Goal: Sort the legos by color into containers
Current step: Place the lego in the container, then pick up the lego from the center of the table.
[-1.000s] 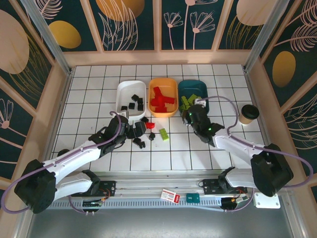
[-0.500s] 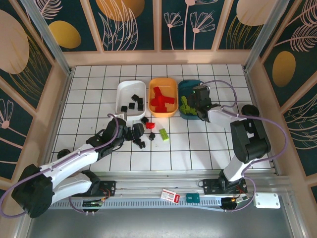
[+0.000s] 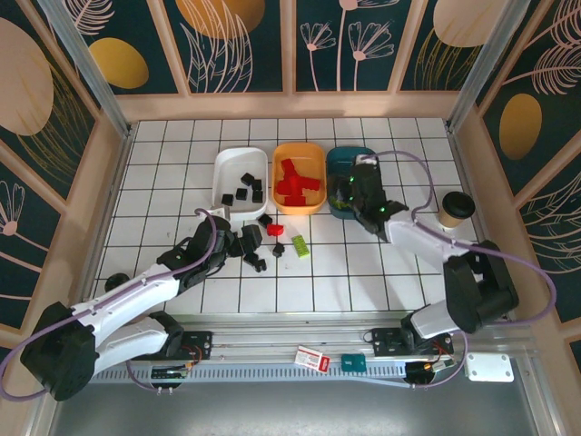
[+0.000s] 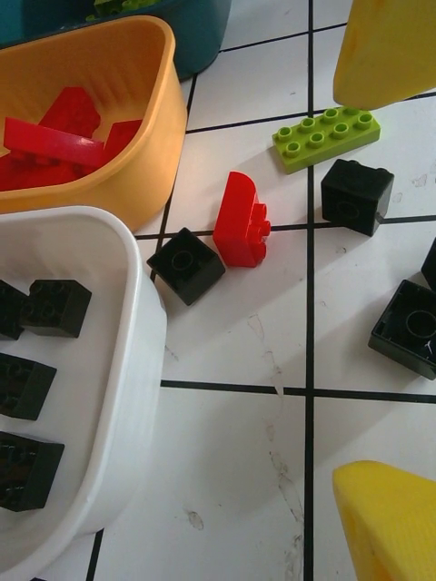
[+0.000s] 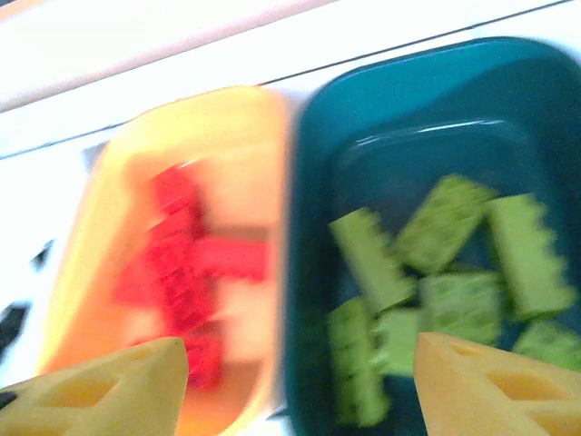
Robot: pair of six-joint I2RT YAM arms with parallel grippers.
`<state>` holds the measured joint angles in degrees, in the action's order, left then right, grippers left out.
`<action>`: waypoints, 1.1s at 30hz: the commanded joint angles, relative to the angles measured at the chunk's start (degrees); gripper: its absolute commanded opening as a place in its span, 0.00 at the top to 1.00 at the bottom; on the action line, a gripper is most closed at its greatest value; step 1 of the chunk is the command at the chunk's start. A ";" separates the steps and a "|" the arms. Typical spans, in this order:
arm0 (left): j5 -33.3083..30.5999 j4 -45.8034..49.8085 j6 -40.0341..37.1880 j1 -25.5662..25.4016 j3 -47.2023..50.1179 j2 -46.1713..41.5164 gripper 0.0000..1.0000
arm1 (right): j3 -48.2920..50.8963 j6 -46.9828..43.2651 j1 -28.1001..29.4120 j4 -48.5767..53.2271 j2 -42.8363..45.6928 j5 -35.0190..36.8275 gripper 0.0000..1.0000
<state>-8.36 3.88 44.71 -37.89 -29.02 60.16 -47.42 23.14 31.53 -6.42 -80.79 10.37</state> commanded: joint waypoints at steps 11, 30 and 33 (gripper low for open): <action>-2.25 3.21 0.91 -0.10 1.13 -2.93 0.01 | 4.56 -2.27 18.99 -1.67 -12.87 -1.71 0.29; -3.01 6.69 -0.85 -0.13 -0.65 -3.17 0.01 | 4.32 -6.70 18.32 -0.40 -13.15 2.19 0.82; -1.80 6.57 -2.51 -0.17 -1.49 -1.80 0.01 | 6.29 -6.45 14.32 -2.01 -5.39 2.55 0.83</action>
<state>-10.96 9.32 44.34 -37.89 -28.49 57.32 -42.52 16.84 49.30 -5.56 -93.69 11.94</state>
